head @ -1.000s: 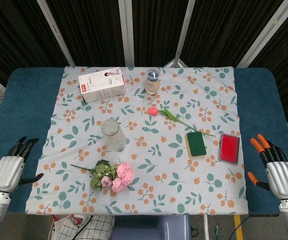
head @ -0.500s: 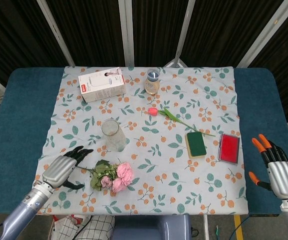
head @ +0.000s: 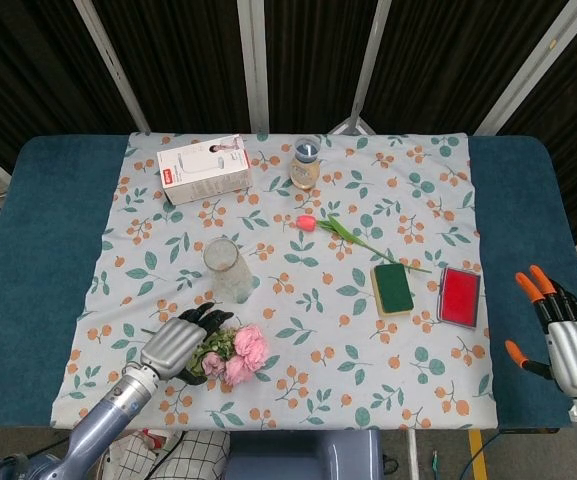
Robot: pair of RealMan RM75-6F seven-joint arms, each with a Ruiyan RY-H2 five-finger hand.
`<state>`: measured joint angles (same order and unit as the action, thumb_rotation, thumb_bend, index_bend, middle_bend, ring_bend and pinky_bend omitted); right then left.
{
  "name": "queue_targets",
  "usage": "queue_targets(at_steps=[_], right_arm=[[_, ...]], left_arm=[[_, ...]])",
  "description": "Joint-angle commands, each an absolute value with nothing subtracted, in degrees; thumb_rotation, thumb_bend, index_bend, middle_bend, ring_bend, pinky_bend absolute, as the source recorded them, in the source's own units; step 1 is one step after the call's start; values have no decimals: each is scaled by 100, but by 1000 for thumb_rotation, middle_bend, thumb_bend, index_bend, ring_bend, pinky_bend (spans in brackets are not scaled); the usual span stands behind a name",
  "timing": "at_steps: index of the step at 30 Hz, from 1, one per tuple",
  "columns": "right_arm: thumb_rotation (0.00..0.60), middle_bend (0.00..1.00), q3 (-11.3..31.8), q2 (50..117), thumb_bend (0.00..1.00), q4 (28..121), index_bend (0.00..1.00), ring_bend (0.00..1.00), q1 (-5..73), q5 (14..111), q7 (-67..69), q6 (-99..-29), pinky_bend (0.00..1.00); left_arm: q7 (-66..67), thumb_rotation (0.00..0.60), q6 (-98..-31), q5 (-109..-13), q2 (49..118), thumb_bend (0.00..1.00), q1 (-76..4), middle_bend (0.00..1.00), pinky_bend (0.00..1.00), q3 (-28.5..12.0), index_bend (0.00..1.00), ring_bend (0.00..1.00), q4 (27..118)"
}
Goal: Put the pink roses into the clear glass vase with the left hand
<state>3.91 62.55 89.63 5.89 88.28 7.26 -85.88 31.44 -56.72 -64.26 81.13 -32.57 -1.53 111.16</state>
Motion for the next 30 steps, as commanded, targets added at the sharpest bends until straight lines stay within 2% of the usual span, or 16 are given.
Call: queue_targets(at_steps=[1, 8, 12, 16, 19, 23, 30], right_arm=[[600, 36, 404, 6243, 301, 8961, 111, 71, 584, 8818, 774, -8601, 137], [600, 36, 412, 6215, 301, 8943, 111, 71, 573, 8817, 867, -8618, 137], [600, 36, 412, 6188, 301, 8946, 111, 71, 567, 8809, 944, -8612, 136], [600, 36, 409, 6153, 301, 8955, 111, 71, 565, 8807, 1024, -8596, 137], [600, 36, 412, 6145, 301, 8956, 111, 71, 565, 8805, 1065, -8595, 137], [600, 36, 421, 6148, 301, 8952, 111, 71, 563, 8798, 1066, -8599, 135], [600, 36, 411, 6130, 301, 8948, 111, 71, 569, 8795, 1165, -8559, 137]], left_arm=[[3358, 600, -5638, -6206, 8419, 81, -3402, 101, 151, -170, 71, 6, 10922], [3544, 600, -5664, -6069, 8985, 81, -3570, 101, 152, -220, 71, 7, 10572], [3540, 600, -5728, -6099, 9235, 88, -3616, 162, 239, -255, 84, 98, 10363], [3355, 600, -5932, -6441, 9568, 136, -3588, 316, 379, -264, 208, 238, 9990], [3299, 600, -5991, -6662, 9702, 159, -3609, 362, 409, -248, 262, 275, 9746], [3053, 600, -6122, -6941, 9801, 247, -3581, 455, 471, -269, 372, 344, 9659], [2942, 600, -6434, -7333, 9810, 310, -3510, 510, 490, -299, 449, 379, 9640]])
